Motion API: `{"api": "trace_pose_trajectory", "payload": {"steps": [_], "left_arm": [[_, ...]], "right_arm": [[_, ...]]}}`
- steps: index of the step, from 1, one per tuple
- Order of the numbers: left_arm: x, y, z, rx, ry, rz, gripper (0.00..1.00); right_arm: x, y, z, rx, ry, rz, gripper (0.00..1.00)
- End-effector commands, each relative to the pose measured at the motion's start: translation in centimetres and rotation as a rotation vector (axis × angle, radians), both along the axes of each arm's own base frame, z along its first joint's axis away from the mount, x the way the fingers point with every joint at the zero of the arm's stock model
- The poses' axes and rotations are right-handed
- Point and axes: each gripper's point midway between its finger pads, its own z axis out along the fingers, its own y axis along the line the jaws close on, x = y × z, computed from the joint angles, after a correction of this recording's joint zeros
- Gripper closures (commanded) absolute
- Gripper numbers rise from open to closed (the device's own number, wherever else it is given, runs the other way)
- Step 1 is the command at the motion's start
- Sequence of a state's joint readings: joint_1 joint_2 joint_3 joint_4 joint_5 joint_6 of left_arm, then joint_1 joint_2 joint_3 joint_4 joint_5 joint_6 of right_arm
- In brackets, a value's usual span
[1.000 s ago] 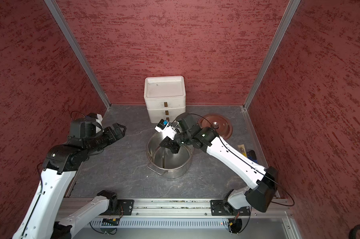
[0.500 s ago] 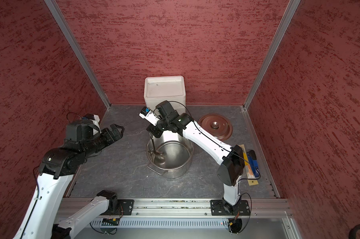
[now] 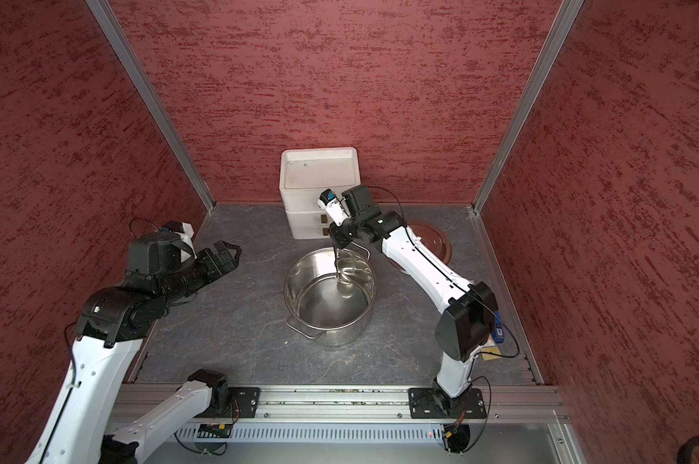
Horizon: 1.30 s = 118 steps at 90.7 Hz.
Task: Stir the soup with a spoon
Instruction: Stir the soup in the pan with a stick.
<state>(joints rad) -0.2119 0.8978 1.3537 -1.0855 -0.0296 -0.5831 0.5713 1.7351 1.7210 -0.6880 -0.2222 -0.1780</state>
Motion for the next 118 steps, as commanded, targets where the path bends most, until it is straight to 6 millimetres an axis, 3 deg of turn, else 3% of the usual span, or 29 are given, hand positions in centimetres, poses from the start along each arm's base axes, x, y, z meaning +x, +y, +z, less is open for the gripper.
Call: {"api": "trace_pose_trajectory", "payload": {"steps": [1,20,29,47,67,97,118], "left_arm": [[-0.1,0.5,0.2,0.033,-0.006,0.006,0.00],[0.2,0.7,0.1,0.046,-0.011,0.009,0.00],[0.5,0.6,0.1,0.051,-0.013,0.004,0.00],[1.1,0.5,1.2,0.064,-0.043,-0.007,0.00],[0.8,0.3,1.4,0.047,-0.054,-0.012,0.00],[0.2,0.5,1.0,0.018,-0.061,0.012,0.00],[0.3,0.6,1.1,0.022,-0.063,0.015,0.00]], "right_arm": [[-0.8,-3.1,2.3,-0.004,-0.070,-0.067,1.00],[-6.0,-5.8,2.1,-0.011,-0.030,-0.043,1.00],[-8.7,-5.8,2.1,0.027,0.002,0.019,1.00],[-13.2,-3.7,2.9,0.172,0.052,0.196,1.00],[-15.6,-0.2,4.1,0.235,0.080,0.353,1.00],[-15.5,5.5,4.7,0.298,0.050,0.481,1.00],[-11.1,9.2,3.7,0.270,0.022,0.430,1.00]]}}
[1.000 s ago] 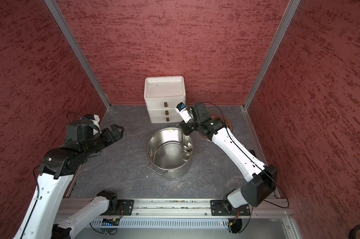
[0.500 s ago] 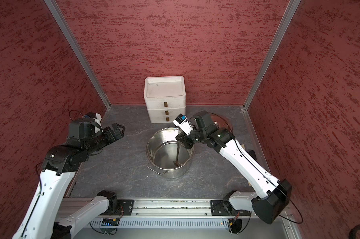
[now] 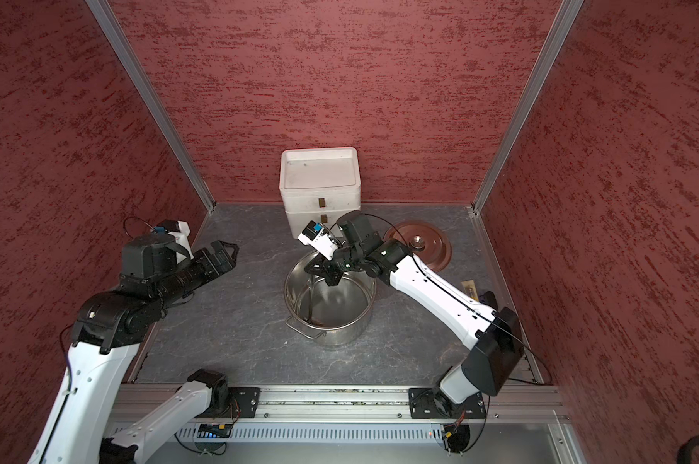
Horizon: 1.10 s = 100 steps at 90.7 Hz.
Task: Stir the soup with a spoon
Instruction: Stir the soup in the pan with a stick.
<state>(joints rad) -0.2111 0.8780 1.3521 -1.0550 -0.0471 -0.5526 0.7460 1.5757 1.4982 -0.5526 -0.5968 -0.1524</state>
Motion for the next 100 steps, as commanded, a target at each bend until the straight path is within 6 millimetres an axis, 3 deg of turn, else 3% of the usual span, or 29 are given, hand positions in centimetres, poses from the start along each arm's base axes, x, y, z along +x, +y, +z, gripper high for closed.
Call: {"api": "trace_pose_trajectory", "payload": {"steps": [1,16,28,41,60,76,89,100], "left_arm": [[0.2,0.2,0.1,-0.002,-0.009,0.016,0.00],[0.3,0.2,0.0,-0.003,-0.009,0.014,0.00],[0.6,-0.1,0.1,-0.008,-0.014,0.000,0.00],[0.7,-0.3,0.1,-0.005,-0.017,-0.011,0.00],[1.1,-0.6,-0.4,-0.004,-0.023,-0.030,0.00],[1.7,-1.0,-0.2,0.003,-0.036,-0.056,0.00],[2.0,-1.2,0.0,0.001,-0.047,-0.065,0.00],[2.1,-1.3,-0.1,-0.002,-0.051,-0.070,0.00]], "right_arm": [[2.6,1.9,1.9,0.045,-0.072,-0.041,1.00],[6.4,3.3,0.9,-0.017,-0.137,-0.111,1.00],[9.1,2.9,0.5,-0.078,-0.175,-0.171,1.00],[11.6,0.6,0.6,-0.100,-0.187,-0.260,1.00],[13.0,-5.1,0.1,-0.161,-0.198,-0.406,1.00],[11.6,-10.0,-0.2,-0.211,-0.193,-0.478,1.00],[8.4,-12.1,-1.2,-0.254,-0.172,-0.449,1.00],[4.6,-13.2,-0.7,-0.231,-0.147,-0.400,1.00]]}}
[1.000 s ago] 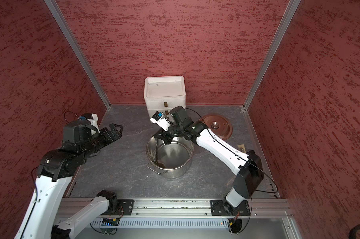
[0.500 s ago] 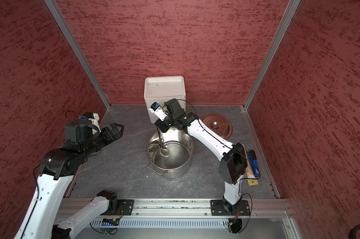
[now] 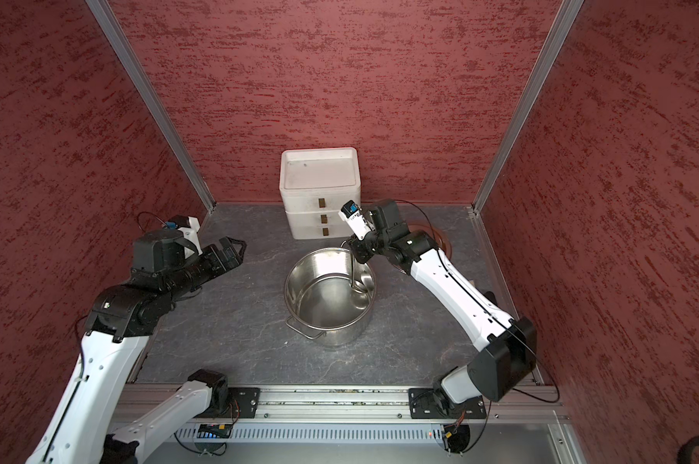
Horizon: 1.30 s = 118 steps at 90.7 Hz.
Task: Stir the soup with a spoon
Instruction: Stir the soup in the pan with a stick.
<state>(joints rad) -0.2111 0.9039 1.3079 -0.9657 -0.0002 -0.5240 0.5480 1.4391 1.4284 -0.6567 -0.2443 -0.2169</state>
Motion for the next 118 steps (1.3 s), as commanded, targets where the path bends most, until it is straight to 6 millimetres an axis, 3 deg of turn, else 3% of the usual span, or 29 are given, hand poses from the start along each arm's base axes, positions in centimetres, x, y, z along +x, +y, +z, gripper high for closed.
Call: {"api": "trace_pose_trajectory", "payload": {"steps": [1,19,29,46,66,76,94,107,118], "left_arm": [[0.4,-0.1,0.5,0.003,-0.034,-0.014,0.00],[0.5,0.1,0.8,0.004,-0.051,-0.003,0.00],[0.4,0.4,1.2,0.010,-0.067,0.011,0.00],[0.2,0.7,1.6,0.017,-0.085,0.025,0.00],[-0.6,1.2,1.7,0.023,-0.092,0.044,0.00],[-1.1,1.5,1.7,0.027,-0.095,0.054,0.00],[-1.5,1.8,1.9,0.034,-0.106,0.060,0.00],[-1.6,1.6,1.9,0.027,-0.111,0.053,0.00],[-1.7,1.6,1.9,0.027,-0.112,0.050,0.00]], "right_arm": [[-3.2,-1.4,0.0,-0.015,0.015,0.046,1.00],[-8.8,-1.1,1.0,0.078,0.068,0.179,1.00],[-10.8,-0.2,1.4,0.108,0.098,0.244,1.00],[-13.2,3.8,2.7,0.161,0.103,0.381,1.00],[-14.0,9.7,3.7,0.198,0.063,0.513,1.00],[-13.2,12.4,3.8,0.205,0.030,0.537,1.00],[-8.2,16.3,2.2,0.146,-0.007,0.467,1.00],[-3.5,16.8,1.7,0.101,-0.074,0.391,1.00],[-0.1,15.5,2.2,0.108,-0.114,0.322,1.00]]}}
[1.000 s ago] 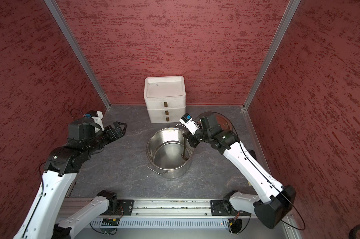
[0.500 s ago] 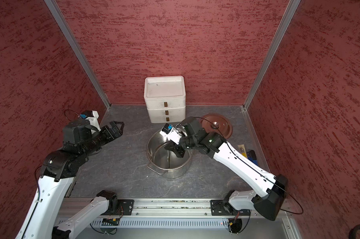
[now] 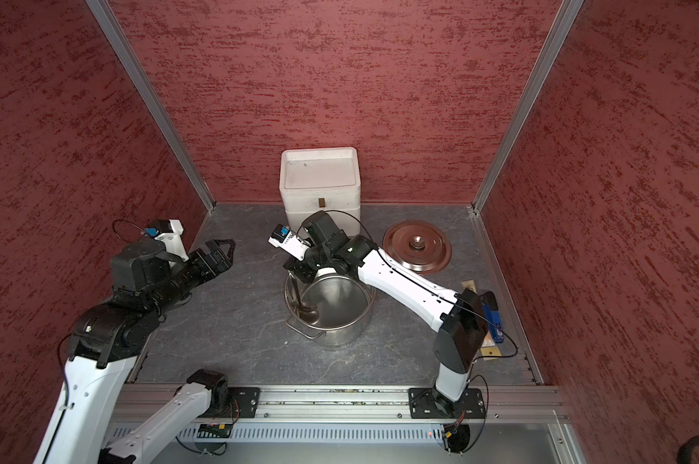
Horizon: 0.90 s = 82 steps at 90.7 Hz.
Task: Stir the soup with a spoon
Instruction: Stir the soup in the pan with a stick.
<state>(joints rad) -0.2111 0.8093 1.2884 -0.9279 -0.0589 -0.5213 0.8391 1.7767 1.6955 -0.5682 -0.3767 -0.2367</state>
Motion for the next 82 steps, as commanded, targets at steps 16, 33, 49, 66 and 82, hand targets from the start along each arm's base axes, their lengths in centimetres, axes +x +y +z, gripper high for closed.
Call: {"api": "trace_pose_trajectory", "payload": {"steps": [16,33,49,66,82], "left_arm": [[-0.3,0.4,-0.3,0.023,-0.003,0.005,0.00],[0.0,0.2,-0.5,0.023,0.002,-0.004,0.00],[0.4,-0.1,-0.5,0.017,-0.004,-0.012,0.00],[0.8,-0.2,-0.6,0.010,-0.009,-0.015,0.00],[1.0,-0.4,-0.6,0.006,-0.011,-0.018,0.00]], "right_arm": [[8.1,-5.6,3.4,0.051,-0.130,-0.220,1.00],[9.1,-12.2,3.5,0.021,-0.134,-0.363,1.00],[5.9,-17.2,3.2,-0.033,-0.123,-0.414,1.00],[-0.2,-18.8,2.5,-0.032,-0.051,-0.330,1.00],[-5.5,-17.1,3.2,0.068,0.033,-0.176,1.00]]}}
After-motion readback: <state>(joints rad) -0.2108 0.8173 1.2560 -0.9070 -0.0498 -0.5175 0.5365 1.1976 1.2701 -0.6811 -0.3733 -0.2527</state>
